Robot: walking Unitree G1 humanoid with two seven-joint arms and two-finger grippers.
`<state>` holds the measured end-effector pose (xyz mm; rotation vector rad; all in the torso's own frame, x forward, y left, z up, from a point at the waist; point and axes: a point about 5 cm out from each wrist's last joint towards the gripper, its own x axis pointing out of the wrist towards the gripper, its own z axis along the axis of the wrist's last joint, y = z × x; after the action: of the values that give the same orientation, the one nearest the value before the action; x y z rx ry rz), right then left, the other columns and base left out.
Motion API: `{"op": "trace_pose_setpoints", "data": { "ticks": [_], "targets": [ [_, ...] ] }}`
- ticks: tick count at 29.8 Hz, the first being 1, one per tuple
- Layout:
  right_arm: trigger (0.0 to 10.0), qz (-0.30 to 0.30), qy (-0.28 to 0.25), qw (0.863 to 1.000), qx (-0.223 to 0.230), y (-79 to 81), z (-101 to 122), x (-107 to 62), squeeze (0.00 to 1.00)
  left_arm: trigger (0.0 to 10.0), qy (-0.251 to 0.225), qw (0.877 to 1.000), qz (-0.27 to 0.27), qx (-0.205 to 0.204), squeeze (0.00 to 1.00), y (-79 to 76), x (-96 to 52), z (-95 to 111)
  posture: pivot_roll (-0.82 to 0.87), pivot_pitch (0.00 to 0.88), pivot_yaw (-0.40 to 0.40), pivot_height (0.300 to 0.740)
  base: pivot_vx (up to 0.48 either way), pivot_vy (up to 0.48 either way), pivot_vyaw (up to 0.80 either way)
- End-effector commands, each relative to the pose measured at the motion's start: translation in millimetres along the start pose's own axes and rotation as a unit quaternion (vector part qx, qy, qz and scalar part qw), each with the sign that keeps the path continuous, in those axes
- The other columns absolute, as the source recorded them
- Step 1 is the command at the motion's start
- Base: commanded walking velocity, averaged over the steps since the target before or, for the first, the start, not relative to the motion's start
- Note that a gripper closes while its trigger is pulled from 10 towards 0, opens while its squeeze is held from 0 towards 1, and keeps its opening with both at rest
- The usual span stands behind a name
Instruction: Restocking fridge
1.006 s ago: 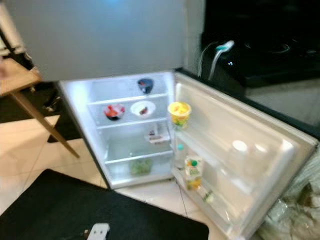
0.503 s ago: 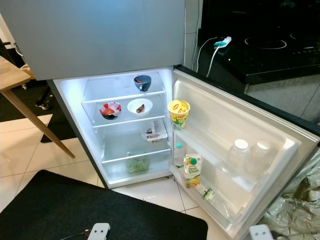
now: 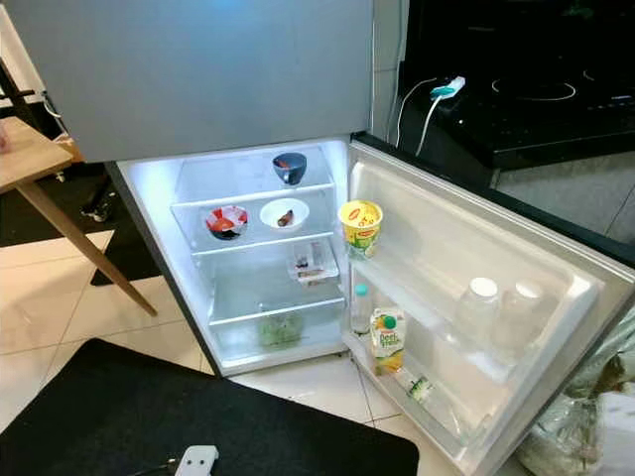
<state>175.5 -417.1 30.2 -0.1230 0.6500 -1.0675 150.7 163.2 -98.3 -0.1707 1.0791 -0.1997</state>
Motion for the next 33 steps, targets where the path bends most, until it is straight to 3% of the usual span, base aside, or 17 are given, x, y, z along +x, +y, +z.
{"op": "trace_pose_setpoints", "data": {
  "ticks": [1,2,3,4,5,7,9,11,13,16,17,18,23,24,29,31,33],
  "targets": [
    [10.0,-0.013,-0.004,0.998,0.056,-2.9,4.2,0.8,0.00,10.0,0.000,1.000,0.005,-0.006,0.00,4.6,-1.7,-1.1,-0.14,0.000,0.039,0.740,0.000,0.000,0.00],
    [10.0,-0.026,-0.014,0.995,0.097,-9.4,11.8,2.8,0.00,10.0,0.000,1.000,0.006,-0.007,0.00,5.6,-2.1,-1.6,-0.14,0.000,0.040,0.740,0.000,0.000,0.00],
    [10.0,-0.026,-0.014,0.995,0.097,-9.4,11.8,2.8,0.00,10.0,0.000,1.000,0.006,-0.007,0.00,5.6,-2.1,-1.6,-0.14,0.000,0.040,0.740,0.000,0.000,0.00],
    [10.0,-0.032,-0.026,0.989,0.140,-15.4,20.2,4.7,0.00,10.0,0.000,1.000,0.006,-0.008,0.00,6.3,-2.4,-2.2,-0.14,0.000,0.040,0.740,0.000,0.000,0.00],
    [10.0,-0.032,-0.026,0.989,0.140,-15.4,20.2,4.7,0.00,10.0,0.000,1.000,0.006,-0.008,0.00,6.3,-2.4,-2.2,-0.14,0.000,0.040,0.740,0.000,0.000,0.00],
    [10.0,-0.027,-0.056,0.975,0.215,-23.0,40.7,7.2,0.00,10.0,0.000,1.000,0.007,-0.010,0.00,7.0,-2.7,-2.7,-0.14,0.001,0.040,0.740,0.000,0.000,0.00],
    [10.0,-0.011,-0.071,0.968,0.242,-22.4,51.6,7.5,0.00,10.0,0.000,1.000,0.007,-0.010,0.00,7.0,-2.7,-2.6,-0.14,0.001,0.040,0.740,0.000,0.000,0.00],
    [10.0,0.060,-0.114,0.954,0.271,-10.2,79.1,4.8,0.00,10.0,0.000,1.000,0.005,-0.010,0.00,6.4,-2.5,-2.3,-0.15,0.002,0.040,0.740,0.000,0.000,0.00],
    [10.0,0.091,-0.132,0.948,0.275,-4.1,89.9,2.6,0.00,10.0,0.000,1.000,0.004,-0.010,0.00,6.0,-2.3,-2.1,-0.15,0.002,0.040,0.740,0.000,0.000,0.00],
    [10.0,0.195,-0.182,0.923,0.278,18.7,118.2,-7.9,0.00,10.0,-0.001,1.000,0.001,-0.010,0.00,3.5,-1.5,-1.4,-0.15,0.005,0.036,0.740,0.000,0.000,0.00],
    [10.0,0.195,-0.182,0.923,0.278,18.7,118.2,-7.9,0.00,10.0,-0.001,1.000,0.001,-0.010,0.00,3.5,-1.5,-1.4,-0.15,0.005,0.036,0.740,0.000,0.000,0.00],
    [10.0,0.243,-0.207,0.907,0.273,29.8,131.8,-14.8,0.00,10.0,-0.002,1.000,-0.001,-0.010,0.00,2.2,-1.0,-0.9,-0.15,0.004,0.035,0.740,0.000,0.000,0.00],
    [10.0,0.272,-0.222,0.897,0.269,37.0,139.7,-19.6,0.00,10.0,-0.003,1.000,-0.001,-0.011,0.00,2.0,-0.9,-0.9,-0.15,0.002,0.035,0.740,0.000,0.000,0.00],
    [10.0,0.314,-0.239,0.882,0.258,45.1,148.0,-25.7,0.00,10.0,-0.002,1.000,-0.001,-0.013,0.00,2.6,-1.3,-2.0,-0.15,0.001,0.038,0.740,0.000,0.000,0.00],
    [10.0,0.356,-0.254,0.866,0.243,50.0,153.4,-30.4,0.00,10.0,0.000,1.000,-0.001,-0.013,0.00,3.2,-1.7,-3.0,-0.15,0.000,0.040,0.740,0.000,0.000,0.00],
    [10.0,0.396,-0.262,0.852,0.222,54.5,154.2,-34.4,0.00,10.0,0.000,1.000,-0.001,-0.012,0.00,3.7,-1.8,-3.0,-0.15,0.000,0.042,0.740,0.000,0.000,0.00],
    [10.0,0.396,-0.262,0.852,0.222,54.5,154.2,-34.4,0.00,10.0,0.000,1.000,-0.001,-0.012,0.00,3.7,-1.8,-3.0,-0.15,0.000,0.042,0.740,0.000,0.000,0.00]
  ]
}}
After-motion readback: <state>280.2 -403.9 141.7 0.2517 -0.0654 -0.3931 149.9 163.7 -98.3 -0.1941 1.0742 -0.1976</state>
